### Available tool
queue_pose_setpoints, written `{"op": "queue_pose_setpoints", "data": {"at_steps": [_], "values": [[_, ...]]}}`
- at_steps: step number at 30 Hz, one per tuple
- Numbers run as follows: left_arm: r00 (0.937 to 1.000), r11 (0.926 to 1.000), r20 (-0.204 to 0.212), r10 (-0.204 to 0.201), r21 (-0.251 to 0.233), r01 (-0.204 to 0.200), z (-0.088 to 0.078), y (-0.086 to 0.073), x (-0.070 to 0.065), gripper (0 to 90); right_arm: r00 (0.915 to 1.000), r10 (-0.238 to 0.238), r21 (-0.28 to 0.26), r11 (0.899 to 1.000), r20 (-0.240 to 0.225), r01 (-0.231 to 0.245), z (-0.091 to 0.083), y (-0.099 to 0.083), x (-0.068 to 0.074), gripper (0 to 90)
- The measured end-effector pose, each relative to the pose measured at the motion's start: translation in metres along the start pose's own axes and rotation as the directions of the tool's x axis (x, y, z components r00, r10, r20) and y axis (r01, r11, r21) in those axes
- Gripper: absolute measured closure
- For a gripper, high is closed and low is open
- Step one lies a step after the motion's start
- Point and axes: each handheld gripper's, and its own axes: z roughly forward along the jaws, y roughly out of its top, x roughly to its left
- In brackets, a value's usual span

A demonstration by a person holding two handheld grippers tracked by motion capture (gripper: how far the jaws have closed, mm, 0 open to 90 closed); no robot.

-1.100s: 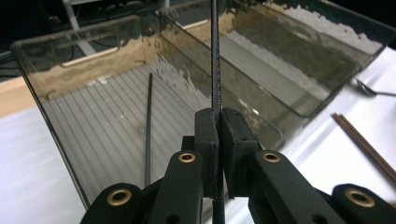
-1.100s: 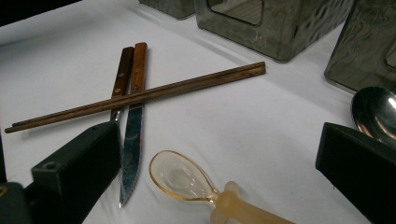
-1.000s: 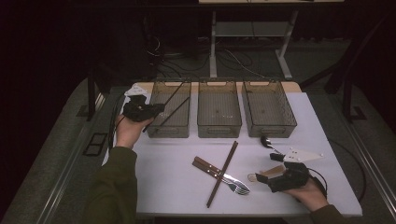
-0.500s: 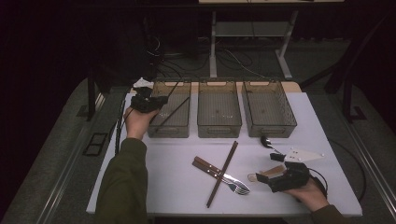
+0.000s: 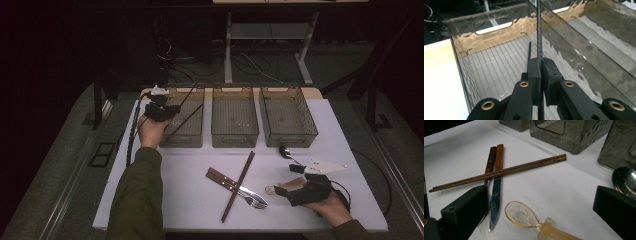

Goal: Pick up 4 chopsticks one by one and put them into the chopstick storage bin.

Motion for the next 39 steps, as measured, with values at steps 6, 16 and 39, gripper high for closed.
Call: {"op": "queue_pose_setpoints", "data": {"at_steps": [6,16,39], "values": [[0.9999,0.9999,-0.002,-0.014,0.008,0.014,0.003,-0.005,0.002,85.4,1.0,0.002,0.002,1.0,0.001,-0.002,0.0,0.0,0.0,0.3],[0.9992,0.9989,-0.024,-0.031,0.035,0.032,0.008,-0.012,0.003,81.9,1.0,0.0,0.004,1.0,0.0,0.0,0.0,0.0,0.0,0.3],[0.998,0.9999,0.064,0.003,-0.012,-0.003,-0.013,-0.006,-0.008,55.7,1.0,-0.002,0.006,1.0,0.002,0.002,0.001,0.0,0.0,0.2]]}}
